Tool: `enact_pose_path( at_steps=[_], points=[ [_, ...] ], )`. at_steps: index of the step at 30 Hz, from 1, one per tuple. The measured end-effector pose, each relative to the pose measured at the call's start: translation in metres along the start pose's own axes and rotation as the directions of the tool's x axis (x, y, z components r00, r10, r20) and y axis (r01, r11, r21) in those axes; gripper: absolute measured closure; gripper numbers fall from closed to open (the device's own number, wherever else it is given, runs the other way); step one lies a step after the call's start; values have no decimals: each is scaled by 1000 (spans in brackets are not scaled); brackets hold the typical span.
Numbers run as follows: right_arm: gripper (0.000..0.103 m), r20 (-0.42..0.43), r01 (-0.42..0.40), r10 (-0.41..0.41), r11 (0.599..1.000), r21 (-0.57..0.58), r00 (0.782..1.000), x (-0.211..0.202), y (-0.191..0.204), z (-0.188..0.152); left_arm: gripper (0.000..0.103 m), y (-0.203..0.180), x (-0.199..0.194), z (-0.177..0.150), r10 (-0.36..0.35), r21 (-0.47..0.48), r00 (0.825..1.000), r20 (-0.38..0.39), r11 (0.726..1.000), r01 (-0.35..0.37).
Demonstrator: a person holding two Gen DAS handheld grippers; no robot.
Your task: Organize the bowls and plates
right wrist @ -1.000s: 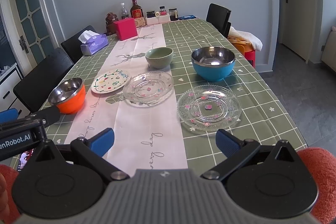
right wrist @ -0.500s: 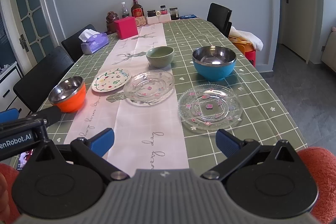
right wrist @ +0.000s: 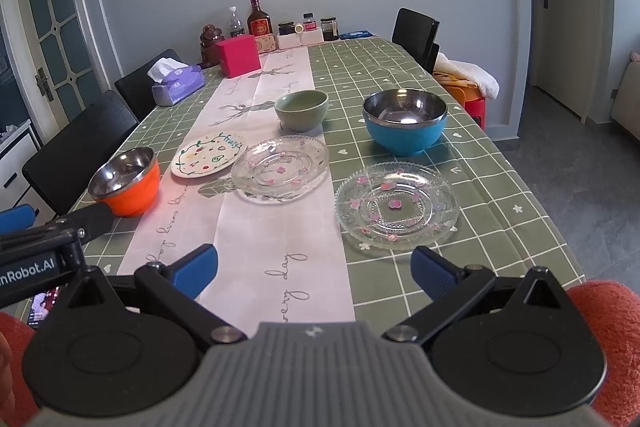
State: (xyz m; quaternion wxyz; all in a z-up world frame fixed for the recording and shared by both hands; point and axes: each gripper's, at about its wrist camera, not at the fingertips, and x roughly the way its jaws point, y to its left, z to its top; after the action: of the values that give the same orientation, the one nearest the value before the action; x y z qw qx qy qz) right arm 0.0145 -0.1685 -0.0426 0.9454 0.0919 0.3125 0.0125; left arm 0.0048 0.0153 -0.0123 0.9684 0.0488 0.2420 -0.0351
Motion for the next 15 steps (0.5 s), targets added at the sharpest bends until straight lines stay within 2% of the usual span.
enact_pose_path(
  at_steps=[3, 8, 10, 12, 13, 15],
  points=[
    [3, 34, -12, 12, 1000, -9, 999, 2, -6, -3, 0, -5, 2, -2, -23, 27, 1000, 16, 999, 22],
    [3, 19, 11, -10, 1000, -20, 1000, 15, -17, -3, 0, -14, 7, -4, -69, 76, 996, 49, 995, 65],
    [3, 14, 30, -30, 999, -22, 999, 22, -23, -1, 0, -15, 12, -3, -94, 69, 994, 47, 993, 91],
    [3, 10, 49, -49, 999, -22, 999, 29, -31, 2, 14, -16, 22, -2, -134, 52, 991, 16, 990, 133],
    [4, 8, 61, -60, 998, -20, 998, 34, -35, 4, 26, -17, 29, -1, -150, 39, 989, -1, 988, 150],
    [13, -1, 86, -86, 996, -17, 996, 43, -44, 8, 29, -20, 42, 0, -195, 27, 980, -34, 980, 196]
  ],
)
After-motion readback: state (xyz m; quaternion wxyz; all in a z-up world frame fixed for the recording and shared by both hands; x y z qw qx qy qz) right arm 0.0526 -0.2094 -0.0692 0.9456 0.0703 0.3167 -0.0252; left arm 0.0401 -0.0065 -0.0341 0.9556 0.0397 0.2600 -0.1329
